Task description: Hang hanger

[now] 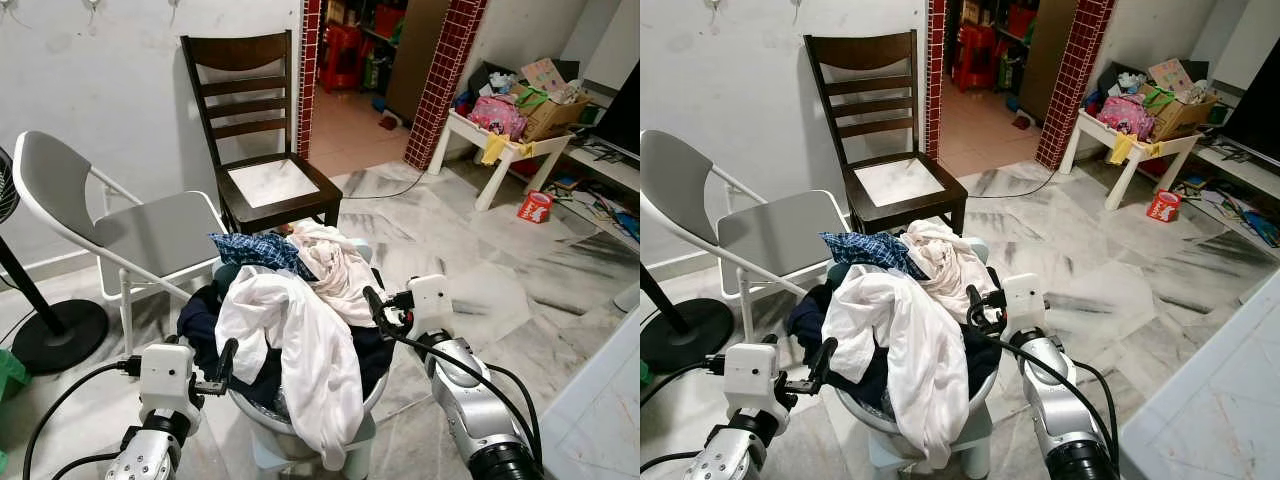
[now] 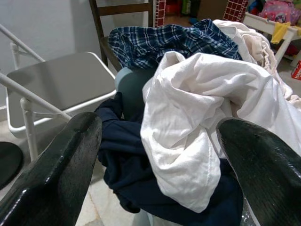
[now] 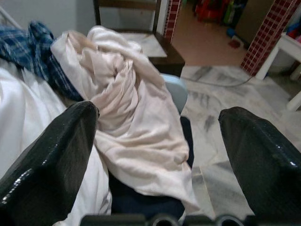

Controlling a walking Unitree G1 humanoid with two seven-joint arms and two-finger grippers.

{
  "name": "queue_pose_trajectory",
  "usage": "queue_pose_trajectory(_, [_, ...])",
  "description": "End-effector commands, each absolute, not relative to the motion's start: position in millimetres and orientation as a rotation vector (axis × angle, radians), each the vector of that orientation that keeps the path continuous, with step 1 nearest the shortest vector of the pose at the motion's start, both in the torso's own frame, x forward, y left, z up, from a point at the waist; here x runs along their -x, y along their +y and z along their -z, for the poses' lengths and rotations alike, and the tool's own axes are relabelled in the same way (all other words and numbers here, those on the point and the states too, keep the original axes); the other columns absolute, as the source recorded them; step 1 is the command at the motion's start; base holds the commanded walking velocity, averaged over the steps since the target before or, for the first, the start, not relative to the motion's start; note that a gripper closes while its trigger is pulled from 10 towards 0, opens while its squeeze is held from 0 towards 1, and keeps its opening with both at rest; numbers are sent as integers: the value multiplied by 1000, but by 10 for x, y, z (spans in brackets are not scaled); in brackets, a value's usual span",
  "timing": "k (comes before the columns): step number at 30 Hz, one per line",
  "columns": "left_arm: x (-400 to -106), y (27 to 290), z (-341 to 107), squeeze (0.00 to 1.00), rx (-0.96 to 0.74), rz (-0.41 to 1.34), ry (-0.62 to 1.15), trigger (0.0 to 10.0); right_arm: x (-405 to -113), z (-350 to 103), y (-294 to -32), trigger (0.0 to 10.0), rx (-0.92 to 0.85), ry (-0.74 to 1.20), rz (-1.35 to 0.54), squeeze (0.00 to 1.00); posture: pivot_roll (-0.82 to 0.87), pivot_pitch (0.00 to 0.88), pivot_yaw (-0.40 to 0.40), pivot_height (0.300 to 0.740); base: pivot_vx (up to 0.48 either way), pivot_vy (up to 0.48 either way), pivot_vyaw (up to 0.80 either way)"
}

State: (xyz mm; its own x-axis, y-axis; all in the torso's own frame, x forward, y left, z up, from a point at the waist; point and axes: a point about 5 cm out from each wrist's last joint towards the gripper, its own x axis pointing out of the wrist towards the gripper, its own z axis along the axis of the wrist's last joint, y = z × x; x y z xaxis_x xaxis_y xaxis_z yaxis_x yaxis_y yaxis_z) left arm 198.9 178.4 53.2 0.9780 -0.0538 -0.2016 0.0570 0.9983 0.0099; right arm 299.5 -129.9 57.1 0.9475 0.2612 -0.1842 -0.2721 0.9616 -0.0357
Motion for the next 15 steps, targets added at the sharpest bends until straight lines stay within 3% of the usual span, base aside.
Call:
queue_pose_trajectory(1, [-1979, 1771, -514, 0, -20, 50, 211, 10000, -3018, -592, -1284, 10000, 74, 175, -292, 0, 98, 12, -82, 740, 0, 0, 0])
queue_pose_trajectory(4, [-1962, 1768, -498, 0, -21, 46, 217, 10000, -2984, -562, -1186, 10000, 69, 197, -375, 0, 100, 14, -86, 740, 0, 0, 0])
queue_pose_trajectory(5, [-1926, 1785, -473, 0, -24, 40, 228, 10000, -2924, -494, -1070, 10000, 107, 248, -500, 0, 99, 15, -86, 740, 0, 0, 0])
queue_pose_trajectory(9, [-1786, 1845, -360, 0, -23, 24, 282, 10000, -2793, -319, -974, 10000, 204, 356, -659, 0, 102, 17, -92, 740, 0, 0, 0])
queue_pose_trajectory(15, [-1692, 1884, -303, 0, -33, 14, 310, 10000, -2720, -207, -902, 10000, 250, 417, -722, 0, 116, 21, -98, 740, 0, 0, 0])
